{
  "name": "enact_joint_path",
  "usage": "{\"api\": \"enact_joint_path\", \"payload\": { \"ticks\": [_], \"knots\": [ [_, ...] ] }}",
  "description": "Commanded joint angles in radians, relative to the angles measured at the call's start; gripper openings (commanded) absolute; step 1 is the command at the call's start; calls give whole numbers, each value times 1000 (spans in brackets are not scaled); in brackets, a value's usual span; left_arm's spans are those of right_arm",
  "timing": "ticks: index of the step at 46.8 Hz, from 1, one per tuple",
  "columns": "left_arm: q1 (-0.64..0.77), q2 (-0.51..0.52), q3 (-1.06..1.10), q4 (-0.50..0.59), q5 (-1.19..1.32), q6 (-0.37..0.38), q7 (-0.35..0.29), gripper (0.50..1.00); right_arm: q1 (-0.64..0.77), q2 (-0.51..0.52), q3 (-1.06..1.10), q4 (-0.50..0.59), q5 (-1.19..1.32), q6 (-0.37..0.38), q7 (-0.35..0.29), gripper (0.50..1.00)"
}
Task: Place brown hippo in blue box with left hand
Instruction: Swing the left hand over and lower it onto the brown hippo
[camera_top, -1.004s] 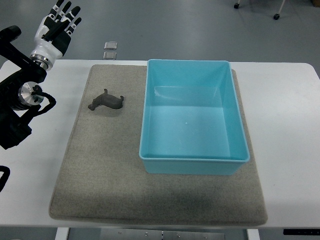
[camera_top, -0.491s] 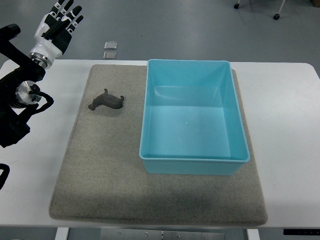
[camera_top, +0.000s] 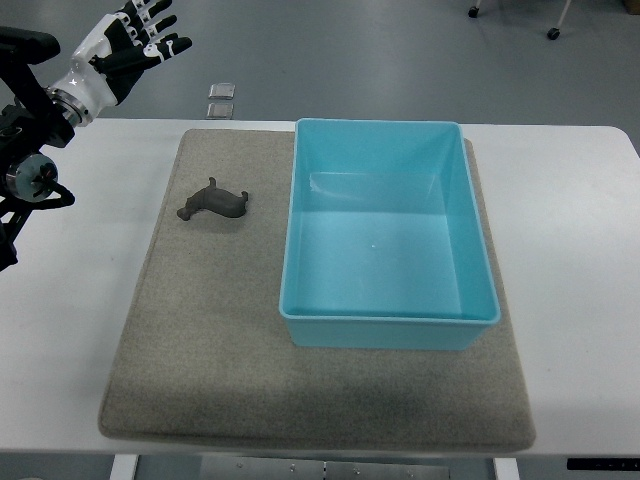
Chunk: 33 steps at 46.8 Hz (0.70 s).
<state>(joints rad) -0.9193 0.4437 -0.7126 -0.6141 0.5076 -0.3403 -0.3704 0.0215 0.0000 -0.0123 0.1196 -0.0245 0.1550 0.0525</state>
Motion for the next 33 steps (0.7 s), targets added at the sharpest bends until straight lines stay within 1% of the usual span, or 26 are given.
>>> {"api": "enact_joint_path", "payload": {
  "ticks": [1,3,13,15,24,33],
  "knots": [
    [-1,27,27,-35,90,-2,-1,979,0,0,0,0,0,0,0,936],
    [-1,44,45,-58,140,-2,-1,973,0,0,0,0,0,0,0,936],
    [-3,153,114,-231,325,-3,-1,975,0,0,-2,0,0,0,0,936],
    [-9,165,130,-248,357,-3,-1,975,0,0,0,0,0,0,0,936],
    [-9,178,134,-257,485,-3,-1,975,0,0,0,0,0,0,0,936],
    [-3,176,136,-257,695,-3,-1,975,0,0,0,0,0,0,0,936]
  ]
}}
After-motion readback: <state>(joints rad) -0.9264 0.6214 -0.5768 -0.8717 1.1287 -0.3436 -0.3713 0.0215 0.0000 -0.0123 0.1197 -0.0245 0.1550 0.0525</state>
